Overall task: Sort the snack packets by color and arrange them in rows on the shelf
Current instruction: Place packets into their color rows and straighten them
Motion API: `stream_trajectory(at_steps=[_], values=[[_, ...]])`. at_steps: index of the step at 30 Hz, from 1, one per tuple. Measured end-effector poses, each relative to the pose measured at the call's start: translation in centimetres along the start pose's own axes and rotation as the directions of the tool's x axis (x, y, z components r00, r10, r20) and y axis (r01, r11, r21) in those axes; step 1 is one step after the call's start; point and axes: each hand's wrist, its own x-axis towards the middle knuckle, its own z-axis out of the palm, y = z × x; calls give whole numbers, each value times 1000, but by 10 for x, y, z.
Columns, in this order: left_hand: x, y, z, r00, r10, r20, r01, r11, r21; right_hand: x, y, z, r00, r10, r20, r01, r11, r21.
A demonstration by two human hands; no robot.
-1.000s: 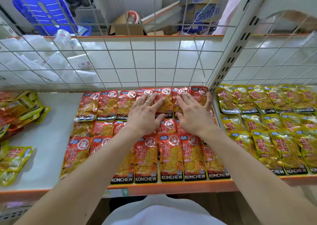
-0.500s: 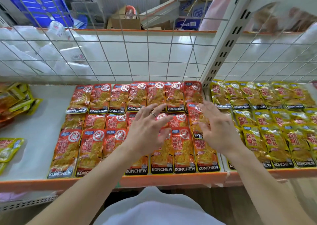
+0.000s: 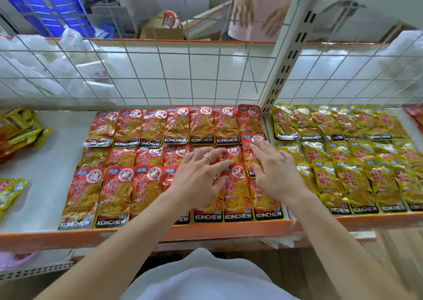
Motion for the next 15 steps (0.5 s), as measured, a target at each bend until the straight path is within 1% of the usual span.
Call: stream_trajectory(at_steps=[2, 5, 9, 12, 15], values=[[0, 3, -1, 1000, -13, -18, 13, 1000, -19, 1, -4, -3, 1000, -2, -17, 2, 1000, 7], [-6, 7, -6, 996, -45, -80, 40, 997, -62, 2, -16, -8, 998, -22, -64, 27, 997, 78], [-21, -5, -22, 966, -157, -205, 142, 986, -88, 6, -49, -12, 981, -145, -132, 165, 973, 159], [-38, -26, -38, 930, -271, -249, 251, 962, -109, 12, -85, -11, 967, -231, -107, 248, 951, 182], [-62, -50, -51, 875, -364, -319, 340, 932, -130, 15, -124, -7, 952, -300, -56, 305, 935, 180]])
